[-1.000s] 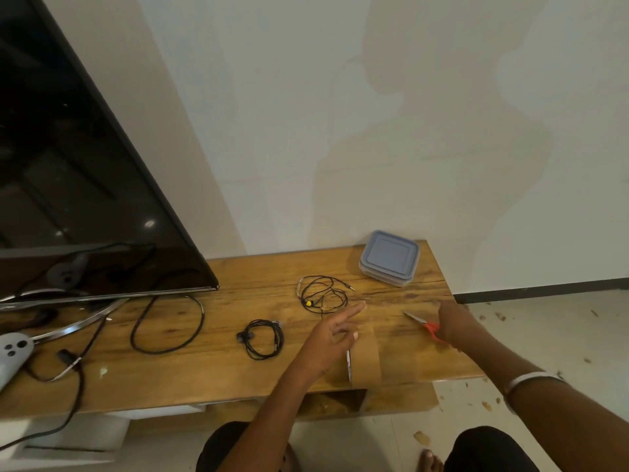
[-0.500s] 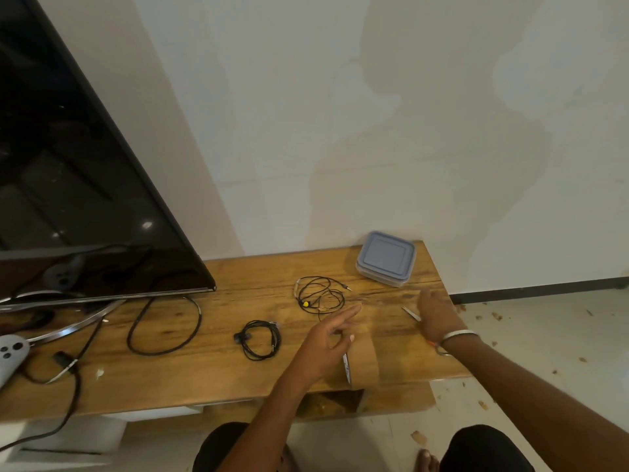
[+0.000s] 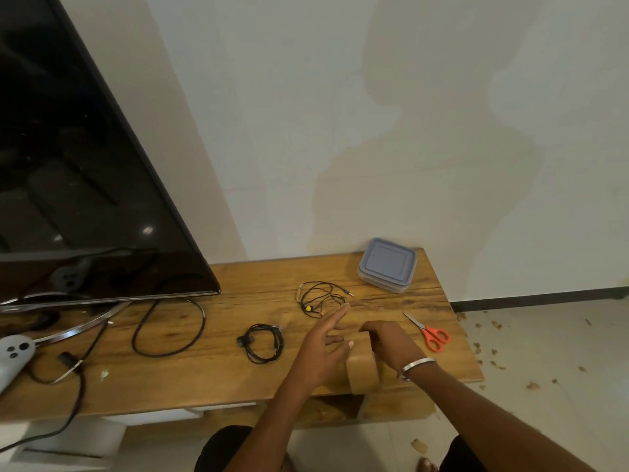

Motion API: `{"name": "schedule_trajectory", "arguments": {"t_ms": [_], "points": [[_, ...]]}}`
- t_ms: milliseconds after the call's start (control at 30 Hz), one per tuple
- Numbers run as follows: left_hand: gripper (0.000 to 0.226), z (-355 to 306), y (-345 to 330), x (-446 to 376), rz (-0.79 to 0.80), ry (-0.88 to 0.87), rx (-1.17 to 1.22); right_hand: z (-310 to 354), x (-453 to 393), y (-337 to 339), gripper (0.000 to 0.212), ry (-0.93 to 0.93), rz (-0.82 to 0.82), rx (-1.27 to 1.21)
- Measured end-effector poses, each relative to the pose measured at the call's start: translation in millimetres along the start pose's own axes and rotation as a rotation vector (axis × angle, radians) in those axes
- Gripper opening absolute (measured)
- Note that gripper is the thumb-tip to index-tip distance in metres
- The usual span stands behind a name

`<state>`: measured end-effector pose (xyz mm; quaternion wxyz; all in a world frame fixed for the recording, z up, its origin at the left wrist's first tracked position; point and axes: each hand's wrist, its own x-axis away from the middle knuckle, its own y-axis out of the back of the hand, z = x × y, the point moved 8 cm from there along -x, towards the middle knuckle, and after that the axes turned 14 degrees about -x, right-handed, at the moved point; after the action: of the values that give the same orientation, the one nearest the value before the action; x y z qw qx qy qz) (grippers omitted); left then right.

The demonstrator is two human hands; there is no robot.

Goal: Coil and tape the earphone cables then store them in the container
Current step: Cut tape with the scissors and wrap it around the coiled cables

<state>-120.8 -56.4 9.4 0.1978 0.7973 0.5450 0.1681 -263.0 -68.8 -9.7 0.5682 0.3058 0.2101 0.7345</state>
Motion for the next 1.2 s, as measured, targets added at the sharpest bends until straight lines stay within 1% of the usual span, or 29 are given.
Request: {"name": "schedule_trajectory", "arguments": {"t_ms": [167,267,467,600,667,733,767,800,867,900,967,1033,1100,1200], "points": [[0.073,12,2,1,-0.083,0.03,-0.053,-14,-8,28,0.023,-0.006,-0.011,0.146],[0.072,22,0,5,-0.095,0.056,-0.068,-25,-10,46,0.021,-0.016,-0.073,0.269],[0.064,31,2,10,-0.104,0.126,0.002,-37,-13,61,0.021,-0.125,-0.142,0.425],[0.066,31,5,11,-0.109,0.192,0.095,-36,-12,55,0.018,-0.169,-0.155,0.459],[0.067,31,6,12,-0.115,0.223,0.153,-35,-10,51,0.023,-0.24,-0.141,0.447],[0.069,31,8,12,-0.112,0.245,0.194,-32,-7,48,0.034,-0.299,-0.145,0.435],[0.071,30,8,12,-0.111,0.251,0.199,-26,-6,47,0.039,-0.283,-0.161,0.41],[0.072,29,8,12,-0.113,0.253,0.199,-16,-8,44,0.041,-0.227,-0.177,0.359],[0.076,29,6,13,-0.112,0.254,0.189,8,-11,34,0.038,-0.063,-0.187,0.157],[0.078,29,4,13,-0.109,0.256,0.188,20,-12,27,0.033,-0.015,-0.174,0.032],[0.08,27,2,15,-0.096,0.259,0.199,36,-13,15,0.023,-0.001,-0.152,-0.188],[0.082,25,2,16,-0.087,0.259,0.213,46,-13,6,0.02,-0.027,-0.145,-0.338],[0.083,25,5,16,-0.091,0.25,0.205,48,-13,0,0.018,-0.045,-0.157,-0.423],[0.083,30,8,16,-0.095,0.257,0.176,44,-14,-3,0.015,-0.071,-0.197,-0.488]]}}
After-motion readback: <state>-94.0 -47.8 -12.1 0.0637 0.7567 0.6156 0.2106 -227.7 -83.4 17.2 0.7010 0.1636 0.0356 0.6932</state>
